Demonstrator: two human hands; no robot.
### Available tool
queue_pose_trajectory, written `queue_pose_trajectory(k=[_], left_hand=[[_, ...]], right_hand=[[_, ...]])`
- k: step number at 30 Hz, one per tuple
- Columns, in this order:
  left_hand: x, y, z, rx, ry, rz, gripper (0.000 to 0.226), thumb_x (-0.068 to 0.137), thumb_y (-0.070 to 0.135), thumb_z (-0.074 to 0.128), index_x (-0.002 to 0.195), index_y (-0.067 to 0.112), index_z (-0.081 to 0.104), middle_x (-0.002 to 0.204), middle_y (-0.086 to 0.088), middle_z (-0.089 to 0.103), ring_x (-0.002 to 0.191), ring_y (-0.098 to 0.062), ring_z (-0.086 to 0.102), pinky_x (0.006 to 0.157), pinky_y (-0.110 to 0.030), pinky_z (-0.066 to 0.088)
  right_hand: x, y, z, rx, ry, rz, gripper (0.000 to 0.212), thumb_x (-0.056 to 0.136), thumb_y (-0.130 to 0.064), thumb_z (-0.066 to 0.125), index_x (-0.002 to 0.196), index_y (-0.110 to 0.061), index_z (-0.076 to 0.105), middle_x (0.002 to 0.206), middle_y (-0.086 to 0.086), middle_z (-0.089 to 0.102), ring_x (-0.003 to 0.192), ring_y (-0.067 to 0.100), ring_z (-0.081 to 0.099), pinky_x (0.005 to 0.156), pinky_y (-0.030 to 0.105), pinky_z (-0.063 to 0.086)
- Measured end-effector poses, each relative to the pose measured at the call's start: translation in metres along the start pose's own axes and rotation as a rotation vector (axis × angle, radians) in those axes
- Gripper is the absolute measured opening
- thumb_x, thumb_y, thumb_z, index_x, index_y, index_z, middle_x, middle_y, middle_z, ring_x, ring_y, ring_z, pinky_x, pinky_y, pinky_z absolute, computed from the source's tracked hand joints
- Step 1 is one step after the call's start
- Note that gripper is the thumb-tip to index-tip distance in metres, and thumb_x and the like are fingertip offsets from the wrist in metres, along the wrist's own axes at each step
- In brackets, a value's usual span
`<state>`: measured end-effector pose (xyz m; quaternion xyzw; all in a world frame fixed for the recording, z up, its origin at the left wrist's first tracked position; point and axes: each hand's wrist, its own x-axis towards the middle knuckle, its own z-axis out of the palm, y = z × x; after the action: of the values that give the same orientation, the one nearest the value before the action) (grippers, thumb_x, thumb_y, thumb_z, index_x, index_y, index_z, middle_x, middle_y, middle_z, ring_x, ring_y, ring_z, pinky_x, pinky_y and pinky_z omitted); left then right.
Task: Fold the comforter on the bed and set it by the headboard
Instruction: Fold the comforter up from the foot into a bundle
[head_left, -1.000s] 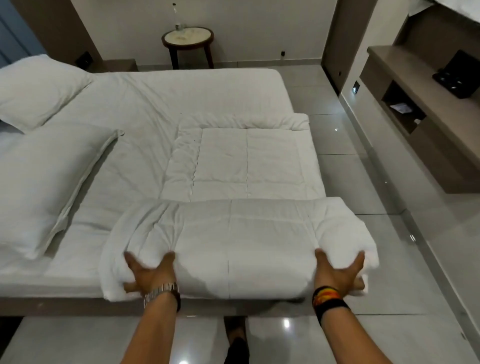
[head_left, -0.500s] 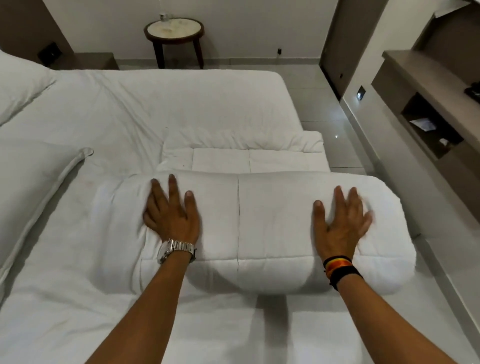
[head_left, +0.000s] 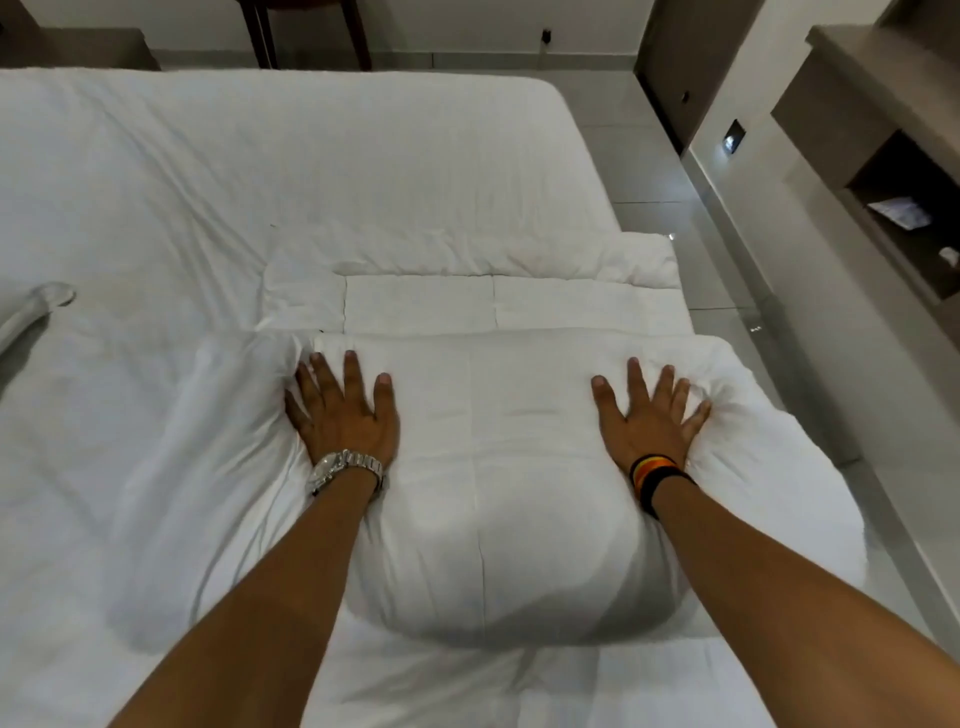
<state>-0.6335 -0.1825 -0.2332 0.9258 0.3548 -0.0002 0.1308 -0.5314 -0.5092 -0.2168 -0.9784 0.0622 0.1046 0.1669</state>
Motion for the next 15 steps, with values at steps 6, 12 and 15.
queue_pose_trajectory(k=[6, 12, 15], left_hand=[[-0.037, -0.002, -0.067, -0.064, 0.013, 0.069, 0.072, 0.100, 0.060, 0.022, 0.163, 0.027, 0.017, 0.169, -0.018, 0.006, 0.156, -0.035, -0.001, 0.123, -0.054, -0.006], [-0.159, -0.065, -0.097, -0.182, 0.189, -0.149, 0.084, 0.091, 0.073, 0.029, 0.162, 0.036, 0.003, 0.169, -0.018, -0.005, 0.154, -0.046, -0.005, 0.110, -0.075, -0.005], [-0.198, -0.072, -0.092, -0.445, 0.203, -0.497, 0.099, 0.079, 0.088, 0.043, 0.154, 0.056, -0.013, 0.168, -0.019, -0.016, 0.150, -0.056, -0.008, 0.105, -0.085, 0.004]], right_hand=[[-0.066, 0.016, -0.068, 0.353, 0.190, -0.150, 0.073, 0.096, -0.067, 0.039, 0.156, -0.028, 0.042, 0.170, 0.007, 0.024, 0.158, 0.020, 0.014, 0.127, 0.045, -0.011], [-0.182, 0.103, -0.073, 0.311, 0.334, 0.268, 0.083, 0.087, -0.078, 0.047, 0.159, -0.047, 0.022, 0.173, 0.006, -0.011, 0.159, 0.029, -0.012, 0.118, 0.074, -0.004], [-0.211, 0.117, -0.061, 0.713, 0.255, 0.497, 0.109, 0.074, -0.081, 0.068, 0.153, -0.063, -0.004, 0.168, 0.001, -0.028, 0.157, 0.039, -0.013, 0.120, 0.072, 0.015]])
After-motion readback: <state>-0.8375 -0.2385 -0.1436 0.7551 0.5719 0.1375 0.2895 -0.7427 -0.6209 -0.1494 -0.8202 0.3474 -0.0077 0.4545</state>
